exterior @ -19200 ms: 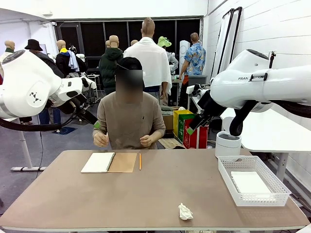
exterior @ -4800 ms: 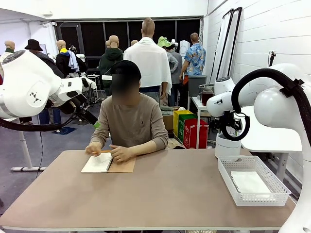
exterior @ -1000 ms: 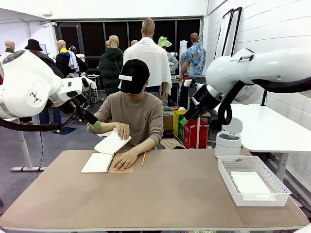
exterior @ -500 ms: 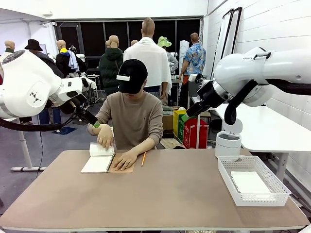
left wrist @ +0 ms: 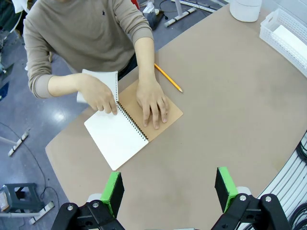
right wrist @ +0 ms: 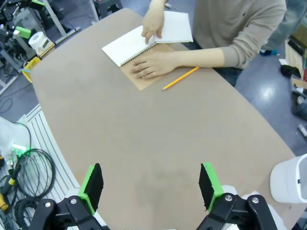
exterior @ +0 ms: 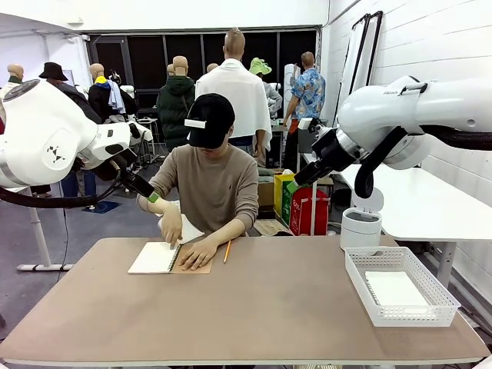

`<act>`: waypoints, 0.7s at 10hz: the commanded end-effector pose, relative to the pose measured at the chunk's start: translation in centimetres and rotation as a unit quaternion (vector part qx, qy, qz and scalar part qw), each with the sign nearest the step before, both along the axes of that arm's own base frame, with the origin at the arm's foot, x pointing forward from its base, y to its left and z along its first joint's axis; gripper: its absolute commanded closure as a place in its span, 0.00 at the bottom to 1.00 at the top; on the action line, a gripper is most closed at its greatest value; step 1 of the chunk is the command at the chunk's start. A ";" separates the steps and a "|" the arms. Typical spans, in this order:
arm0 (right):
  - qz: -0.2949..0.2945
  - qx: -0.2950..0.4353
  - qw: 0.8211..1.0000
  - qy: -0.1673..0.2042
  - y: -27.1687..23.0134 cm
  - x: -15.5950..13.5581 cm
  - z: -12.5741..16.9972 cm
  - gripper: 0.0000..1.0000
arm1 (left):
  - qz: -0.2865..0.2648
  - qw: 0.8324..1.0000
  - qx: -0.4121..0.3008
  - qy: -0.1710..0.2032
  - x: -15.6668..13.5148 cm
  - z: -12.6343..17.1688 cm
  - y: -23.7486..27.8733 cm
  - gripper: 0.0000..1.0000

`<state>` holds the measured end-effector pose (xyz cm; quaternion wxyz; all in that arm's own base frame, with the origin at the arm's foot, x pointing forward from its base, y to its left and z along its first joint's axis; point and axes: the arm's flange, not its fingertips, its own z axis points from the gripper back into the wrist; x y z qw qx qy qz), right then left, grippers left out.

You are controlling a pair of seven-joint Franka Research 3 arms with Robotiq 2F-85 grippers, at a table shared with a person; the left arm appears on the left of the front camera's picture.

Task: Sort the paper based on its condition.
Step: If a person hands you a paper, place it in the Organizing basket , and if it's crumpled, put it in the Trash can.

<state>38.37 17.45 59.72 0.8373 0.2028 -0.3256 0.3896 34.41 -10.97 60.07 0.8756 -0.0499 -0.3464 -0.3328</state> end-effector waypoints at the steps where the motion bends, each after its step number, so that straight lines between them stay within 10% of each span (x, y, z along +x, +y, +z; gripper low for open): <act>1: 0.000 0.000 1.000 -0.001 0.0 -0.1 0.0 0.00 | -0.003 1.000 -0.005 -0.003 0.1 0.1 0.1 0.00; 7: 0.000 0.000 1.000 -0.001 0.0 -0.1 0.0 0.00 | -0.003 1.000 -0.005 -0.003 0.1 0.1 0.1 0.00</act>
